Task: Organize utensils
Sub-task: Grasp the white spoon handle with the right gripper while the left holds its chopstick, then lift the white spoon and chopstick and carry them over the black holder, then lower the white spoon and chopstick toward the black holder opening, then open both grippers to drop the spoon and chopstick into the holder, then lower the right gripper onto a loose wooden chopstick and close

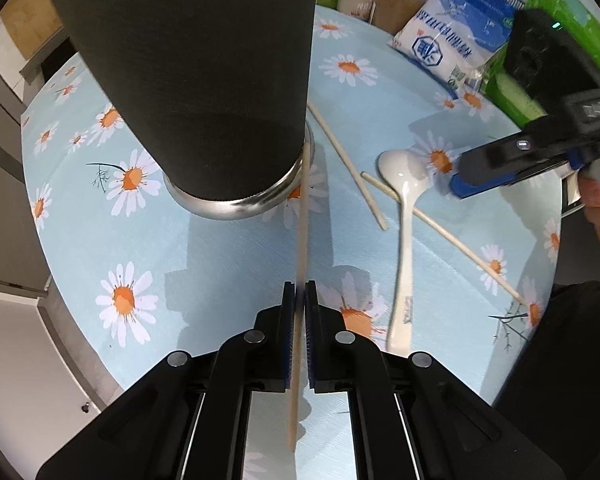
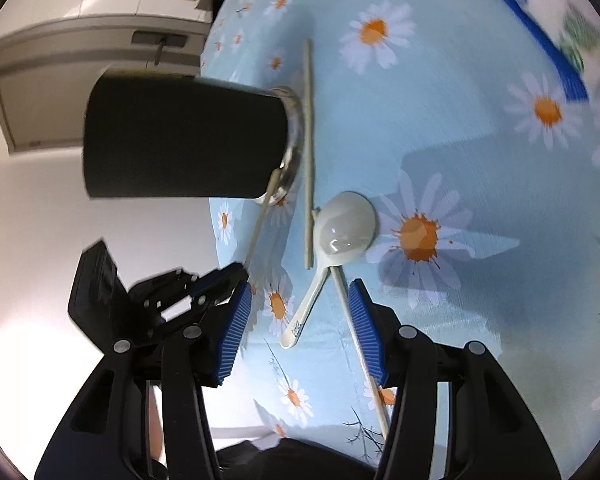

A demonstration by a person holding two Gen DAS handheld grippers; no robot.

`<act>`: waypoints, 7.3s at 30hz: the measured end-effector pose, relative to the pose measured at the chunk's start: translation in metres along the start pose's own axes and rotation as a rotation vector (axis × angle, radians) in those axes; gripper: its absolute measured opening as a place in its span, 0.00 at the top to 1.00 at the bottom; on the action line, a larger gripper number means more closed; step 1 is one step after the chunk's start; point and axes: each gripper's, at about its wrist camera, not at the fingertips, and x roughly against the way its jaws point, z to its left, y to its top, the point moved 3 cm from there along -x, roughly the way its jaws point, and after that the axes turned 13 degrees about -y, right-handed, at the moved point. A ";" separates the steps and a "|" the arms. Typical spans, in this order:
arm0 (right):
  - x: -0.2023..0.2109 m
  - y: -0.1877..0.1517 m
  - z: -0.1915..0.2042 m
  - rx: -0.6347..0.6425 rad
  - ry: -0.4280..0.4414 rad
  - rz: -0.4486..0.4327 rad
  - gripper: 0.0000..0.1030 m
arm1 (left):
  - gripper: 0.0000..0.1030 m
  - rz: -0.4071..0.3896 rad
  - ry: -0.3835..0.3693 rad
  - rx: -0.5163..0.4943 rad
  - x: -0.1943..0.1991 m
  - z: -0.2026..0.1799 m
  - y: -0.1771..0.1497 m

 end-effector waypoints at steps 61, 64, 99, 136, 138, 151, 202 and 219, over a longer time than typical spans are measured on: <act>0.015 -0.004 0.040 0.189 0.007 -0.190 0.96 | 0.96 -0.256 -0.141 0.212 0.038 -0.024 -0.040; 0.024 -0.010 0.050 0.259 -0.028 -0.215 0.96 | 0.96 -0.268 -0.140 0.218 0.041 -0.024 -0.041; 0.120 -0.031 0.160 0.794 -0.252 -0.443 0.96 | 0.96 -0.892 -0.205 0.140 0.142 -0.045 -0.032; 0.151 0.036 0.256 0.924 -0.303 -0.538 0.96 | 0.96 -1.199 -0.150 0.096 0.172 0.028 0.062; 0.146 0.043 0.255 0.921 -0.310 -0.531 0.96 | 0.96 -1.197 -0.144 0.091 0.169 0.029 0.067; 0.114 0.072 0.236 0.886 -0.336 -0.449 0.95 | 0.96 -1.137 -0.144 0.114 0.142 0.037 0.076; 0.098 0.074 0.124 0.406 -0.305 -0.225 0.71 | 0.65 -0.884 -0.151 0.222 0.128 -0.028 -0.010; 0.010 0.133 0.060 0.047 -0.451 -0.005 0.71 | 0.65 -0.753 -0.253 0.338 0.060 -0.049 -0.040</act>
